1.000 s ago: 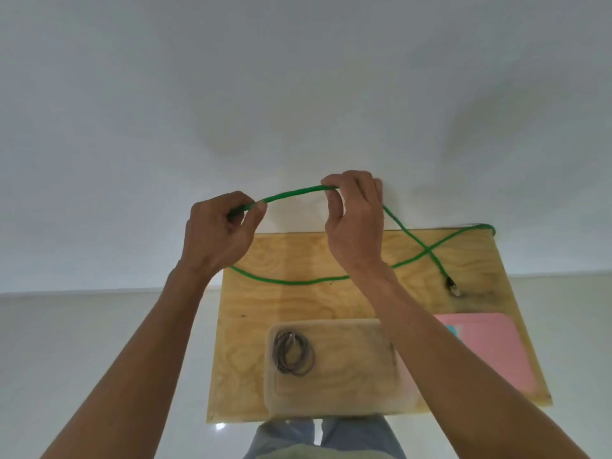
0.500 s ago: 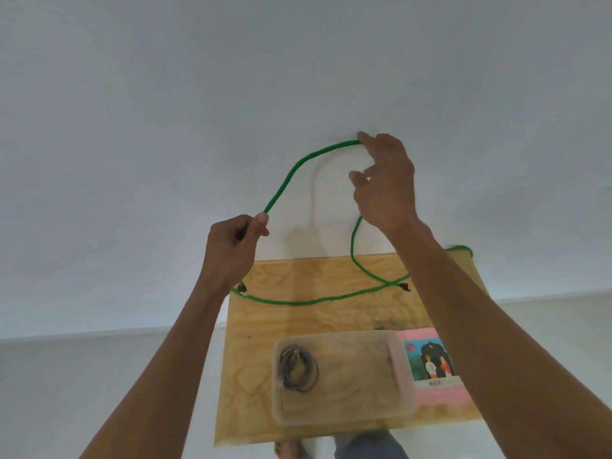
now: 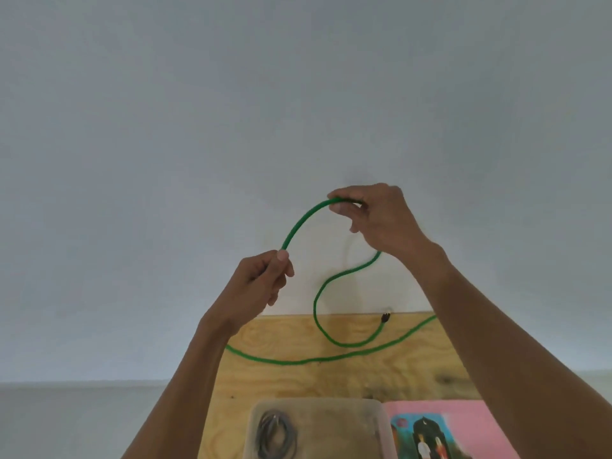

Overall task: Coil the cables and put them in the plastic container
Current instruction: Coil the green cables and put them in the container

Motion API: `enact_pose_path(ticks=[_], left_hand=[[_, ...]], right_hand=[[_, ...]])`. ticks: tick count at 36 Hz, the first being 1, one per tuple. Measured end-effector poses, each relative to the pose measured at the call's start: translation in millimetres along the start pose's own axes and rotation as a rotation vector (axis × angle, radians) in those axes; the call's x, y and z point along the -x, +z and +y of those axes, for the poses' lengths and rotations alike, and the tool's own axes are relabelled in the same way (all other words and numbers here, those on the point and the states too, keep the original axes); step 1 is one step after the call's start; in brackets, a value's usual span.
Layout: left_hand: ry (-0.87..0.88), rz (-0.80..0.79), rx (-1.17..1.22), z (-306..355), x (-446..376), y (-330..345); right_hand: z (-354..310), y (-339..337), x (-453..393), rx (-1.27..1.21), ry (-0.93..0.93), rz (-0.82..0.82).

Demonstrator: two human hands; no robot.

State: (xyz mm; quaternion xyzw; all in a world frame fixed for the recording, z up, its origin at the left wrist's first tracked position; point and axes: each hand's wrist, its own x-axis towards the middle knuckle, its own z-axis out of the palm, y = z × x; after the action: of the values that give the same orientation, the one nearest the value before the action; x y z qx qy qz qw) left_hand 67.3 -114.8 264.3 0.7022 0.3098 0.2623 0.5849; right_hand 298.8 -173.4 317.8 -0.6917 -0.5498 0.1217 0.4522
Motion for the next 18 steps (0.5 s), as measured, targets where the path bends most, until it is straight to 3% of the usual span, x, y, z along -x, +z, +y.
enact_pose_path(ticks=[5,9,14,18], left_hand=[[-0.05,-0.171,0.193,16,0,37],[-0.031,-0.232,0.493,31,-2,69],[0.09,-0.153,0.716,60,-10,98],[0.115,-0.067,0.75,81,-19,103]], right_hand=[[18,-8,-14,0.182,-0.02,0.023],[26,4,-13,0.257,-0.068,-0.101],[37,15,-1,0.224,-0.135,-0.255],[33,19,25,0.142,-0.116,-0.357]])
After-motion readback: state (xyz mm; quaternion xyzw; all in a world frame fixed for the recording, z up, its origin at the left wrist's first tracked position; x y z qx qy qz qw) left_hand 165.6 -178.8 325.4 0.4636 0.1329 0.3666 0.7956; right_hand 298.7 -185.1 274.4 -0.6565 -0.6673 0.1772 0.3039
